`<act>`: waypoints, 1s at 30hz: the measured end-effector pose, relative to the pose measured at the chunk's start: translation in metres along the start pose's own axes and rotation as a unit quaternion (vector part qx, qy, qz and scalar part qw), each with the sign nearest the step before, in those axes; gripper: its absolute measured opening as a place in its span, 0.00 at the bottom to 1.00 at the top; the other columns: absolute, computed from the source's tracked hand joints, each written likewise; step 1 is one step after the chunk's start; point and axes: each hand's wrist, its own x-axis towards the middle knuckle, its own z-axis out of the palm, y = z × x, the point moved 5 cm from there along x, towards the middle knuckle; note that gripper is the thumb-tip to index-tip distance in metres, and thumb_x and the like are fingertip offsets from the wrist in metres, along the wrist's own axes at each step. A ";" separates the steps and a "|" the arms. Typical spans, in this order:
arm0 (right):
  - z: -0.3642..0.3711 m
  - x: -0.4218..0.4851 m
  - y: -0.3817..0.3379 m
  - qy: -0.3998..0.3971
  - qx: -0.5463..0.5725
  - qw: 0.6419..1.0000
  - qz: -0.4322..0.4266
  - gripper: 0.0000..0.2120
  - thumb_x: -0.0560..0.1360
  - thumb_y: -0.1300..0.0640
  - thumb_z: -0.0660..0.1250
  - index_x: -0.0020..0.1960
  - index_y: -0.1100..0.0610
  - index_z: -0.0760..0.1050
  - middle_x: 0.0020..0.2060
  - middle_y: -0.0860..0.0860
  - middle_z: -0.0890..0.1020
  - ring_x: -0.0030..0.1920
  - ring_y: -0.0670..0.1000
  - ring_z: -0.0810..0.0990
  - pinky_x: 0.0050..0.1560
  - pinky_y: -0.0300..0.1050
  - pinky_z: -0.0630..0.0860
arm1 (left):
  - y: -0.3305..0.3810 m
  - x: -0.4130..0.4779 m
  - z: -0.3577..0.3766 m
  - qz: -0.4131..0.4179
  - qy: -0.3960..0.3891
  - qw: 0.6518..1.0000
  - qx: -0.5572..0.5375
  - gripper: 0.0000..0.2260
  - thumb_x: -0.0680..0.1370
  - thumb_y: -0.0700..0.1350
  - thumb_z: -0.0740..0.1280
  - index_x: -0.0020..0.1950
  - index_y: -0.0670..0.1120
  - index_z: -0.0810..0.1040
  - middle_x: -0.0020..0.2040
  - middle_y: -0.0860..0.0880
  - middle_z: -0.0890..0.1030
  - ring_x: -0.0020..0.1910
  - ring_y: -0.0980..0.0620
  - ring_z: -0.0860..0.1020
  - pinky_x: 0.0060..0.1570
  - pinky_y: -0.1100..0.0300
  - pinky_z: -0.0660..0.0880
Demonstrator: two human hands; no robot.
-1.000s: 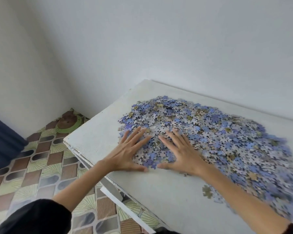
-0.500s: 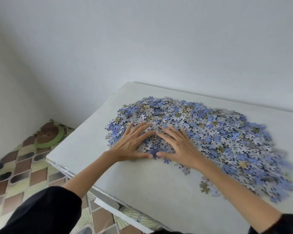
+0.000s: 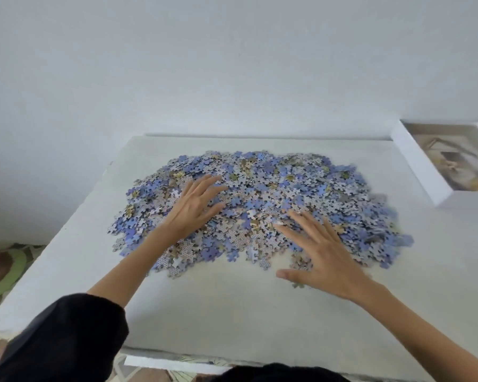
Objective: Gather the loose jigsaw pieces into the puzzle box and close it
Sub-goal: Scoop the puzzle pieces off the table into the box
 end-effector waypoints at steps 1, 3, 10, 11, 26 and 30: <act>0.002 -0.006 0.000 0.005 -0.012 1.000 0.001 0.43 0.61 0.20 0.39 0.72 0.36 0.42 0.74 0.45 0.40 0.74 0.47 0.35 0.72 0.54 0.34 | 0.002 0.005 0.003 0.003 -0.004 1.000 0.000 0.30 0.77 0.66 0.42 0.70 0.51 0.66 0.73 0.50 0.62 0.73 0.51 0.57 0.71 0.41 0.54; 0.009 -0.014 -0.002 0.009 -0.032 0.999 0.004 0.44 0.63 0.20 0.42 0.73 0.38 0.39 0.75 0.48 0.40 0.74 0.48 0.35 0.71 0.54 0.33 | 0.004 0.014 0.009 0.011 -0.009 1.000 0.001 0.31 0.77 0.66 0.42 0.70 0.51 0.66 0.73 0.50 0.63 0.73 0.51 0.57 0.71 0.41 0.53; 0.022 -0.006 0.001 0.019 -0.065 0.998 0.019 0.45 0.64 0.22 0.40 0.74 0.44 0.34 0.74 0.52 0.37 0.73 0.53 0.34 0.72 0.54 0.34 | 0.003 0.025 0.020 0.035 -0.012 0.999 -0.012 0.29 0.77 0.66 0.42 0.69 0.52 0.67 0.73 0.51 0.63 0.74 0.52 0.56 0.71 0.41 0.53; 0.022 -0.002 0.001 0.024 -0.066 0.997 0.019 0.44 0.65 0.22 0.39 0.74 0.44 0.36 0.74 0.53 0.38 0.74 0.53 0.36 0.72 0.56 0.36 | 0.003 0.024 0.020 0.036 -0.012 0.999 -0.013 0.29 0.77 0.66 0.42 0.69 0.52 0.66 0.73 0.51 0.63 0.74 0.52 0.56 0.71 0.42 0.53; -0.013 -0.003 0.095 0.151 -0.034 0.942 0.299 0.43 0.63 0.23 0.33 0.74 0.41 0.47 0.75 0.54 0.49 0.74 0.59 0.47 0.69 0.61 0.40 | -0.003 0.013 0.003 -0.071 0.051 0.996 0.022 0.35 0.73 0.70 0.39 0.70 0.52 0.66 0.73 0.48 0.63 0.73 0.47 0.58 0.72 0.42 0.45; -0.009 -0.001 0.112 0.151 -0.011 0.934 0.323 0.45 0.63 0.23 0.32 0.74 0.43 0.49 0.74 0.56 0.52 0.74 0.58 0.52 0.71 0.59 0.50 | -0.021 0.003 -0.003 -0.159 0.077 0.984 0.016 0.40 0.71 0.73 0.37 0.70 0.52 0.67 0.73 0.47 0.63 0.74 0.47 0.57 0.72 0.41 0.46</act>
